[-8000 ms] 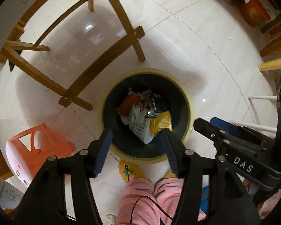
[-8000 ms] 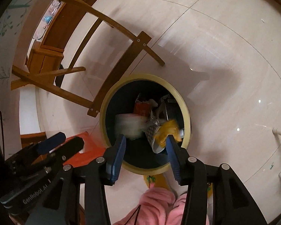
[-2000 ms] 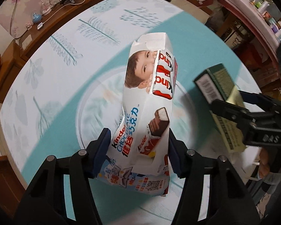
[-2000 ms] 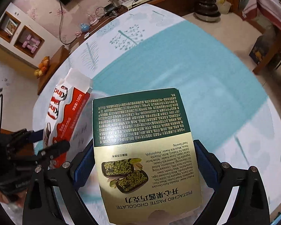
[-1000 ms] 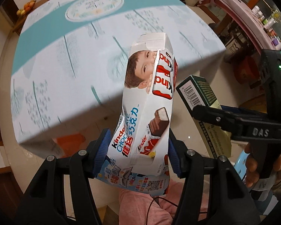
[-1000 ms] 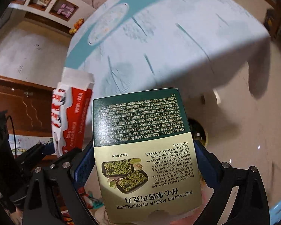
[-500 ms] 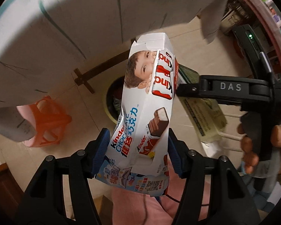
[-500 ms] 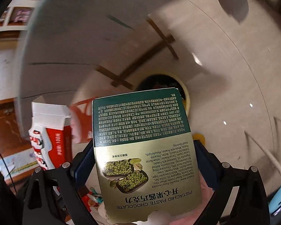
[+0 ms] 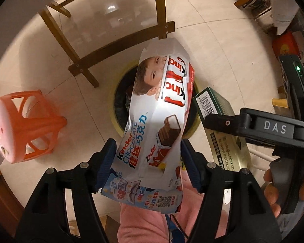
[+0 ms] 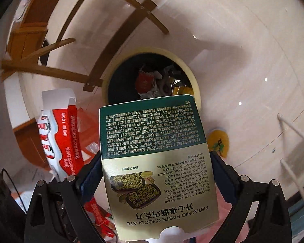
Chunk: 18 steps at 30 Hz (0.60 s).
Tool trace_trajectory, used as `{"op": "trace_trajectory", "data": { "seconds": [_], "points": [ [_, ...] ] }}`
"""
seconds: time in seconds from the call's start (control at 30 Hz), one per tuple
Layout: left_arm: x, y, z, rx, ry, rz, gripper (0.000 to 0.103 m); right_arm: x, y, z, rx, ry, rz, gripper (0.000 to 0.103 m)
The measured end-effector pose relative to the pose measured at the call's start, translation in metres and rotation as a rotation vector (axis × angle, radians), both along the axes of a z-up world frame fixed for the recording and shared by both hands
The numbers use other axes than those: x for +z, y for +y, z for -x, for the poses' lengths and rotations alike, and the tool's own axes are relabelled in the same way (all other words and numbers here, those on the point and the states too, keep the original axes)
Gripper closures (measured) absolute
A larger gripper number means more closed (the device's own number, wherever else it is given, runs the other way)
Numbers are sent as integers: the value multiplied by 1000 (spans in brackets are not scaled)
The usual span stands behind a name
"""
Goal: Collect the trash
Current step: 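Carry the Kinder box and pistachio box down over the black bin with both tools, then open both tools to drop the two boxes into the bin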
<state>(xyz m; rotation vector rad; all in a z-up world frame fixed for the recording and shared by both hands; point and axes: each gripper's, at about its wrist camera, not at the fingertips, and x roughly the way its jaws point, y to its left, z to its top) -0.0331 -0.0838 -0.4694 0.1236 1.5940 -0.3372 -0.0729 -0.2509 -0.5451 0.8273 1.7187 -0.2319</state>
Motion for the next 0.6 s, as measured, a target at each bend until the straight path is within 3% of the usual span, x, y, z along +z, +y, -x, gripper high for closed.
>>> {"op": "trace_trajectory", "data": {
  "seconds": [0.33, 0.43, 0.53, 0.6],
  "points": [
    [-35, -3, -20, -2, 20, 20, 36, -49, -6, -17, -105, 50, -61, 4],
    [-43, -1, -24, 7, 29, 41, 33, -62, -7, -24, -133, 20, -57, 3],
    [-47, 3, -27, 20, 6, 36, 18, -70, -6, -32, -135, -16, -49, 3],
    [-55, 9, -32, 33, -10, 40, 17, -72, -4, -34, -127, -36, -48, 1]
  ]
}}
